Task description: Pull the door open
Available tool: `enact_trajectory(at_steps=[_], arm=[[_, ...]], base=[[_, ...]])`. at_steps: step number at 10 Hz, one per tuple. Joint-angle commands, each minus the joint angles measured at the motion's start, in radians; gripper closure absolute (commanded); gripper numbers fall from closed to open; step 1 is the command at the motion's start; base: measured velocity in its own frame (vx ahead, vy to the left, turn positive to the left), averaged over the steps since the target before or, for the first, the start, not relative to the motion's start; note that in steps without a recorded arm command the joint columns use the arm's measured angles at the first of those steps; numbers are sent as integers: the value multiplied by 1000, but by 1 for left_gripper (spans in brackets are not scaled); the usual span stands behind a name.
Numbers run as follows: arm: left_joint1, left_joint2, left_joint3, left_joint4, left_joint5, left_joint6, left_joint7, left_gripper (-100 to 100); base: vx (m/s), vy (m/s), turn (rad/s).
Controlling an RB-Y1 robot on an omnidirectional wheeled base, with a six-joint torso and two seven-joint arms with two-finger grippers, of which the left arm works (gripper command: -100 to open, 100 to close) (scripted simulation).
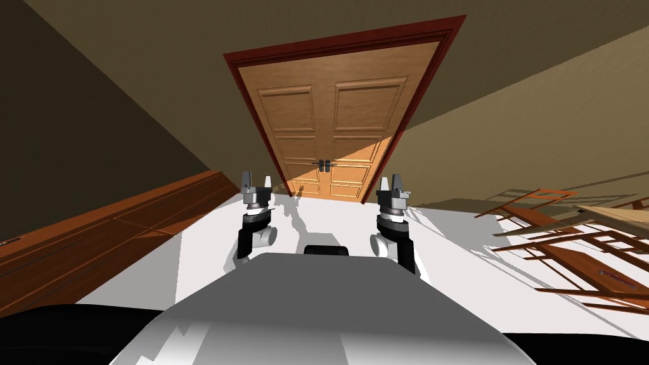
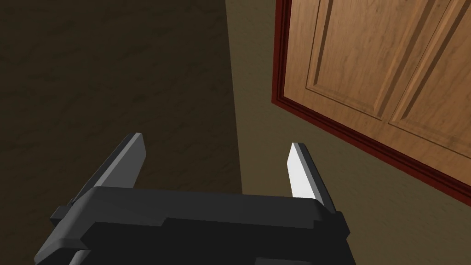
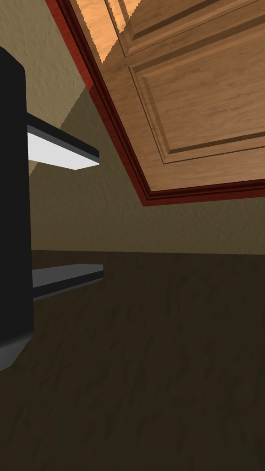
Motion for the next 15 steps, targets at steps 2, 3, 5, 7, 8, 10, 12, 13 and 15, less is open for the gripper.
enact_trajectory(at_steps=[2, 3, 5, 7, 8, 10, 12, 13, 15], arm=[[-16, 14, 5, 50, 3, 9, 8, -100], [-23, 19, 6, 69, 4, 13, 10, -100], [-44, 35, 11, 129, 7, 25, 18, -100], [-58, 46, 15, 172, 10, 33, 24, -100], [-65, 51, 16, 193, 11, 37, 27, -100], [-81, 63, 20, 237, 13, 46, 32, -100], [-96, 74, 24, 282, 16, 54, 38, -100], [-104, 80, 26, 305, 17, 59, 41, -100], [-120, 92, 29, 351, 20, 68, 47, -100]], base=[[91, -11, -58], [94, -18, -67], [140, -35, -106], [117, -21, -60], [111, -11, -74], [107, -16, -72], [94, -17, -73], [109, -17, -80], [102, -18, -81]])
